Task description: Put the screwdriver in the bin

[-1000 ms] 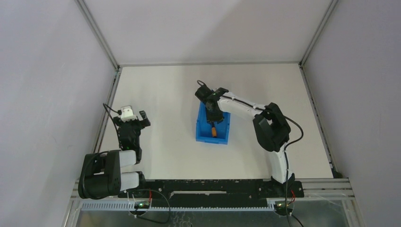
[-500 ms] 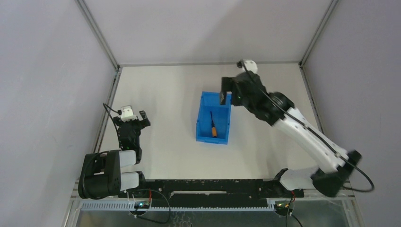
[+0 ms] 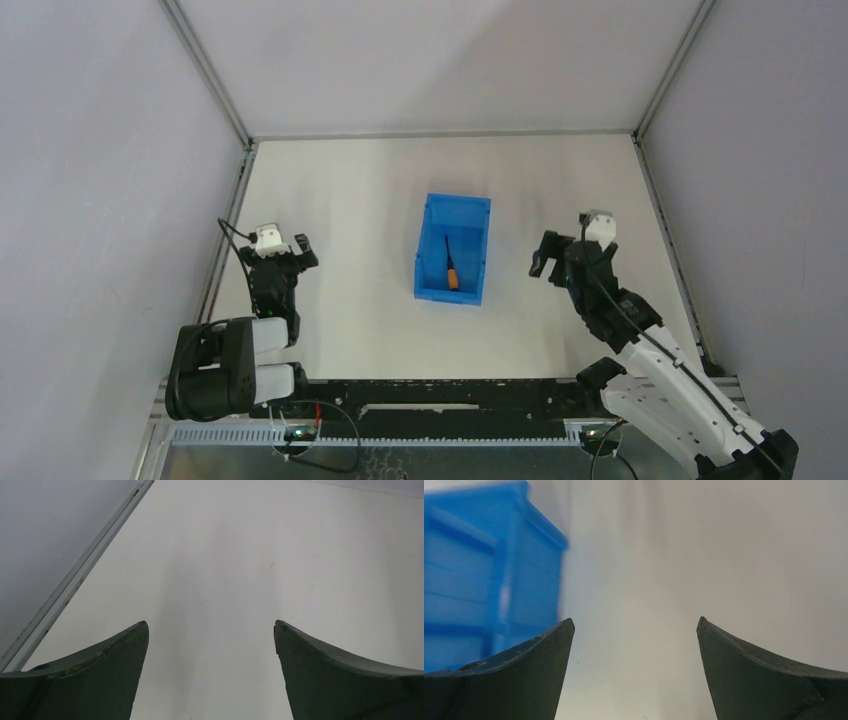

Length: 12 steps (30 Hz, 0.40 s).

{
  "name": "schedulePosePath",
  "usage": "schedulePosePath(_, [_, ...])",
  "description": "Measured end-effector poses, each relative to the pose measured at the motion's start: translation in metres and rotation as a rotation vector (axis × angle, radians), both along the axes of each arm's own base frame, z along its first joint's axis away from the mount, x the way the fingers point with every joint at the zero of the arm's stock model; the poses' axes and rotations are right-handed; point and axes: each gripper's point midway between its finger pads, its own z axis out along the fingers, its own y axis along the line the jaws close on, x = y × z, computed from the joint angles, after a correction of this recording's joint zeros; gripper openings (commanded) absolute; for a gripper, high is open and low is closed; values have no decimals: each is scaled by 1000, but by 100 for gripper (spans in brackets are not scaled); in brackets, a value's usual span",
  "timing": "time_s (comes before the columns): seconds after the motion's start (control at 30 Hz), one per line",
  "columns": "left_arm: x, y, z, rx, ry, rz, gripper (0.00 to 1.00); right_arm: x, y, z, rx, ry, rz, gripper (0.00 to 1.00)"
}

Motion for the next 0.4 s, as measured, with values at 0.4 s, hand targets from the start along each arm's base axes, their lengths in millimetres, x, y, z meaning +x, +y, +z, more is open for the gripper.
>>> schedulePosePath(0.4, [0,0,0,0,0,0,100,-23,-12,-88,103,42,-87,100])
